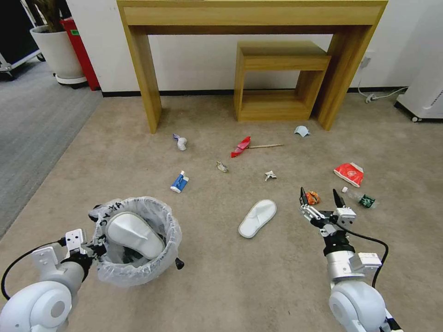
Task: Pick up the trash bin and place the garbage on the floor into it.
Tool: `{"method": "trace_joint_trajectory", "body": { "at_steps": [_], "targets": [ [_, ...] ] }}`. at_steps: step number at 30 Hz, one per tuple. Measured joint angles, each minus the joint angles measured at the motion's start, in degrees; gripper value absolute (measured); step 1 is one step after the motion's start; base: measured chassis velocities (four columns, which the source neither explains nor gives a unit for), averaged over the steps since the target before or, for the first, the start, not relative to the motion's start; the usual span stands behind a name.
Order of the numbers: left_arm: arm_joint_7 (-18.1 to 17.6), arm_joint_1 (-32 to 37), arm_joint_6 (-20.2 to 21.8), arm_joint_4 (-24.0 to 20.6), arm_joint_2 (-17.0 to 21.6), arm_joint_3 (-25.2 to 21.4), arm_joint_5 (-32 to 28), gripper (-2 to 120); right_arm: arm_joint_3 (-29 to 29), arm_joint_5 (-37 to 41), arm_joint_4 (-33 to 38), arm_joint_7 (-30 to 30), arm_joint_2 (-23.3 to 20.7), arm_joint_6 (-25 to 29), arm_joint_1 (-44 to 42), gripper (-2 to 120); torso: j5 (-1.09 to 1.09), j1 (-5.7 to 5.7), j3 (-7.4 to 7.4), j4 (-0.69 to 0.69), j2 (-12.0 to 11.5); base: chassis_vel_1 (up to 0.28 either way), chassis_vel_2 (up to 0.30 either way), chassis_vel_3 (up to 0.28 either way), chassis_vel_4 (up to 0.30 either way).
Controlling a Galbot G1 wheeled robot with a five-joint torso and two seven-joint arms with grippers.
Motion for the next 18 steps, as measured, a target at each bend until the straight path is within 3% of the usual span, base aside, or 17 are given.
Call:
{"method": "trace_joint_trajectory", "body": {
  "at_steps": [18],
  "targets": [
    [0.0, -0.5, -0.1, 0.4, 0.2, 0.1, -0.2, 1, -0.6, 0.8, -0.7, -0.6, -0.4, 0.4, 1.1, 99, 0.00, 0.00, 0.01, 0.00, 0.0, -0.071, 0.071, 0.067, -0.065]
  ]
}}
